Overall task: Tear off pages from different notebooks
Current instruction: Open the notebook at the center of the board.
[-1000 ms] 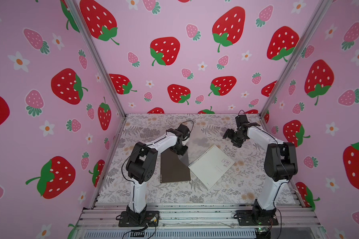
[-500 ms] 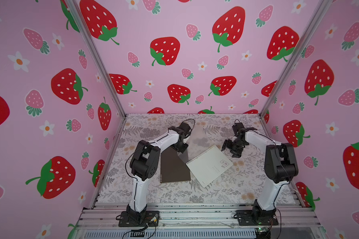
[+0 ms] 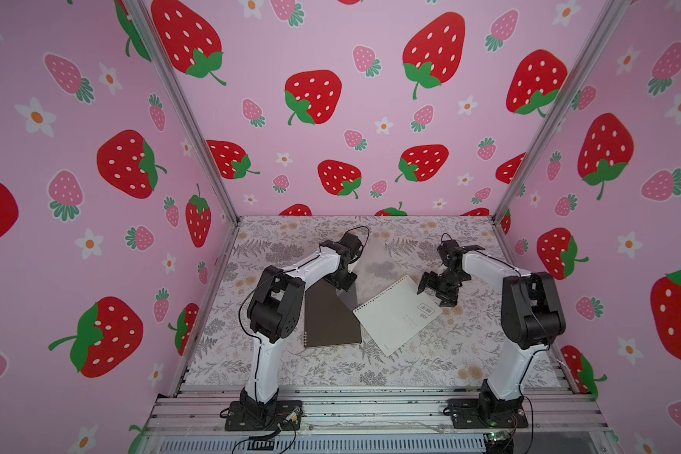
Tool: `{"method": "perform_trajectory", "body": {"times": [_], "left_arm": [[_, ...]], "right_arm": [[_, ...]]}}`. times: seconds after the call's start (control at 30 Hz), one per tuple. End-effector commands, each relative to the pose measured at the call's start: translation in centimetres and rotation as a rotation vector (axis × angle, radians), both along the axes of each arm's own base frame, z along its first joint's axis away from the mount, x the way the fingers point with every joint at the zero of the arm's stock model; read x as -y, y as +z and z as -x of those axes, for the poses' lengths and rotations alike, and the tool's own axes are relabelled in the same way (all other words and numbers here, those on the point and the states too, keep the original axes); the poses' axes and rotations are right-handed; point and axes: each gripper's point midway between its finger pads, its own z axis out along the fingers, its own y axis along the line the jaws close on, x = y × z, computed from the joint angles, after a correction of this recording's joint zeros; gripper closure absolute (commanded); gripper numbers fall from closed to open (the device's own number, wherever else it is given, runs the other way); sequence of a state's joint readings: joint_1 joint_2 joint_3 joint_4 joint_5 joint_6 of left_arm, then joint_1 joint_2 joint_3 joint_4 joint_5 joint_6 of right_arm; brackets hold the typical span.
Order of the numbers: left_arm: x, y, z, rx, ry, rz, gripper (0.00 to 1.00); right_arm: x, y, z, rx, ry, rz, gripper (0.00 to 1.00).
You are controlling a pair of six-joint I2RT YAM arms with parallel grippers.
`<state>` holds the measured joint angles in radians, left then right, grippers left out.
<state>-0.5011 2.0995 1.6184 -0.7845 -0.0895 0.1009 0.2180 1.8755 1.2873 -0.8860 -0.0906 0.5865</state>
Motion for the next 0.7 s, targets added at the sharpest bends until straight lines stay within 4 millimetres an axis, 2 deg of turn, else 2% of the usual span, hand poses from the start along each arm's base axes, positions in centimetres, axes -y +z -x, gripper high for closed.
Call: {"method": "perform_trajectory", "body": {"times": [0.0,0.17,0.33,0.67], "left_arm": [[-0.8,-0.4,-0.1,-0.014,0.015,-0.04,1.0],[-0.7,-0.4,-0.1,-0.015,0.019,-0.038,1.0],[-0.7,-0.5,-0.1,-0.017,0.023,-0.037,1.0],[-0.4,-0.6,-0.1,-0.023,0.027,-0.024,1.0]], "right_arm": [[0.9,0.0,1.0,-0.022,-0.017,0.043,0.09],[0.6,-1.1,2.3,-0.076,-0.003,0.022,0.1],[-0.5,-1.5,2.3,-0.076,0.018,-0.046,0.12],[-3.5,1.2,0.8,0.051,0.07,-0.233,0.16]]}}
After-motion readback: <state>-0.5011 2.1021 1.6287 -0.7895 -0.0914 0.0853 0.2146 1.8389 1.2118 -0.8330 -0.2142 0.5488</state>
